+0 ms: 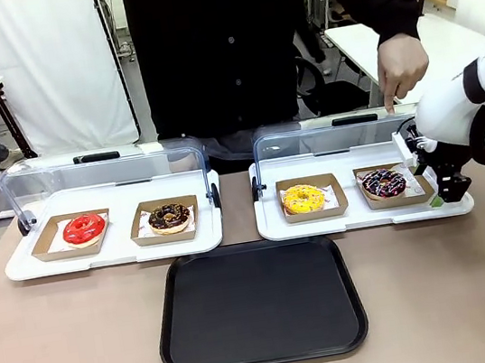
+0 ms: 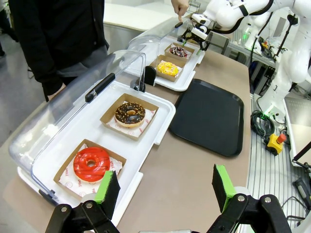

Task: Move the fourth donut from the left to the tray.
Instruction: Pick up the Paper togo box containing the Donut indicated by the person and place it on the Handle tray.

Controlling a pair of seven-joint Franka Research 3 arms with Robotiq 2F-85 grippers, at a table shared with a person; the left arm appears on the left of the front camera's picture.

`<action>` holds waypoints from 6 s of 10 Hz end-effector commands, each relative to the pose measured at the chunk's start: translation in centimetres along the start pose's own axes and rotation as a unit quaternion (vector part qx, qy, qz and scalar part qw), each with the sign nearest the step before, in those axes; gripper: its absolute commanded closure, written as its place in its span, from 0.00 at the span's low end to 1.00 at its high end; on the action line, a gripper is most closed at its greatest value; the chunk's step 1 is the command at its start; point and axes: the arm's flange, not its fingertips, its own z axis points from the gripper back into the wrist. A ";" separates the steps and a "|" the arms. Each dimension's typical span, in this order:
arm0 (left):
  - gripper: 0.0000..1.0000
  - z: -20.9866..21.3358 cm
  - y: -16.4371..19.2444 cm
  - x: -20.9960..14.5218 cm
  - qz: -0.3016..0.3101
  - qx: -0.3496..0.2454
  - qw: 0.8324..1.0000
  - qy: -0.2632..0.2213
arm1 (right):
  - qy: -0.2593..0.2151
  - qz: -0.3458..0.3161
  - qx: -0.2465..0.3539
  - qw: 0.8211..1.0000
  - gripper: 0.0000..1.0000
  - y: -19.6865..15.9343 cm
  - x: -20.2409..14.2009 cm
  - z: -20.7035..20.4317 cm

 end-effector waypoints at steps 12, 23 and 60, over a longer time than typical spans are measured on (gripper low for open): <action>0.00 0.1 0.1 0.1 -0.011 -0.003 1.000 -0.011 | -0.008 0.012 0.038 0.999 1.00 -0.2 0.2 -0.3; 0.00 0.1 0.1 0.1 -0.011 -0.003 1.000 -0.011 | -0.026 0.030 -0.005 0.999 0.98 1.8 3.3 2.8; 0.00 0.1 0.1 0.1 -0.011 -0.003 1.000 -0.011 | -0.059 0.125 0.058 0.989 0.97 28.5 27.9 1.9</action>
